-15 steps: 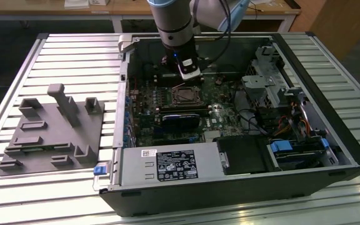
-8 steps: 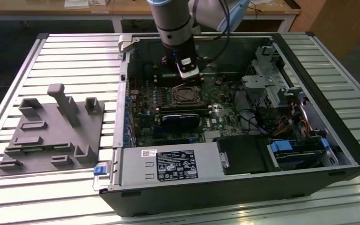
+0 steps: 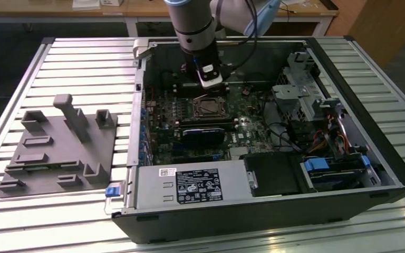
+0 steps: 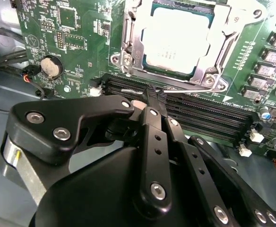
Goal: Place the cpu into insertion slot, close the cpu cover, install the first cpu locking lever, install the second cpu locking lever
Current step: 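Install the first cpu locking lever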
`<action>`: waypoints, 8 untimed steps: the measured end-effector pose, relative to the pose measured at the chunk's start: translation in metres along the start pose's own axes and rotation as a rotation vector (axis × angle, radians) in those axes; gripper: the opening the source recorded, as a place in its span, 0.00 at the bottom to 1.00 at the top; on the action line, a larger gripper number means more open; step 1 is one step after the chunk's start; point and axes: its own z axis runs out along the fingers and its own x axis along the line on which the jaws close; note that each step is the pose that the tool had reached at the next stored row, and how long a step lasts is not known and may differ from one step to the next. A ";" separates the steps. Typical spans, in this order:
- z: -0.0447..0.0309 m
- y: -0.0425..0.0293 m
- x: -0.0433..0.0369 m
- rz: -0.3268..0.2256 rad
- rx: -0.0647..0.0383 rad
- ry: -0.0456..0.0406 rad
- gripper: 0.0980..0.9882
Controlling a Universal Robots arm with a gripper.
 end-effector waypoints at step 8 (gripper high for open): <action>0.0027 -0.0003 0.0008 0.037 0.006 -0.0112 0.01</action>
